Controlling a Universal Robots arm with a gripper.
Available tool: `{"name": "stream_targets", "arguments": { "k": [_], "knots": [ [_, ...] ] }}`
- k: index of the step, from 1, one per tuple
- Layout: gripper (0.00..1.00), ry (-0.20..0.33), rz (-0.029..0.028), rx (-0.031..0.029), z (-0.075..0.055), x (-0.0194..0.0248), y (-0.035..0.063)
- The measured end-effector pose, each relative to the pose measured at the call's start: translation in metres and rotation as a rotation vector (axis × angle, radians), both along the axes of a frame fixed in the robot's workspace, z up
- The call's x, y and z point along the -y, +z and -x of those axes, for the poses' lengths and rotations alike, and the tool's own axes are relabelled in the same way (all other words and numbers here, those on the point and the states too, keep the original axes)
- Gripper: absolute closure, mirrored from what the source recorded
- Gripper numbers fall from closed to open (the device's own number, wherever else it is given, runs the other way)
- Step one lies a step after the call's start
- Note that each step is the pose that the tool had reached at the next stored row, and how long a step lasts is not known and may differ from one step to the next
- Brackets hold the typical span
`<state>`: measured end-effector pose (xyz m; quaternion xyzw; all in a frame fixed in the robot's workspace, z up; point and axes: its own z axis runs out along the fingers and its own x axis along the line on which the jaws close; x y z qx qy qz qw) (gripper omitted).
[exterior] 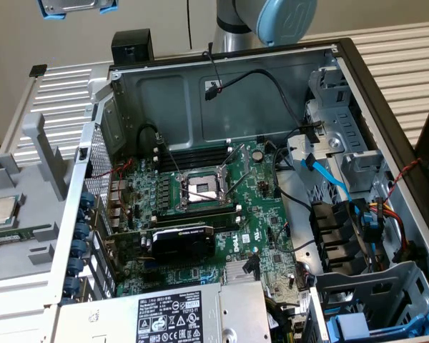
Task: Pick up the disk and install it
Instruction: 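Pick up the disk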
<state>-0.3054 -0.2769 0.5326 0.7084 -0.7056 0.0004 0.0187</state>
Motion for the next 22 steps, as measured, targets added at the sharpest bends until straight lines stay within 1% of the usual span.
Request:
{"name": "stream_targets", "arguments": {
  "k": [4, 8, 10, 13, 17, 22],
  "knots": [
    [0.63, 0.0, 0.0, -0.0051, -0.005, 0.0106, 0.0019],
    [0.63, 0.0, 0.0, -0.0161, -0.011, 0.0221, 0.0023],
    [0.63, 0.0, 0.0001, -0.0203, -0.015, 0.0279, 0.0024],
    [0.63, 0.0, 0.0001, -0.0212, -0.021, 0.0368, 0.0021],
    [0.63, 0.0, 0.0, -0.0212, -0.026, 0.051, 0.0009],
    [0.63, 0.0, -0.0001, -0.021, -0.04, 0.0672, 0.0007]
  ]
}}
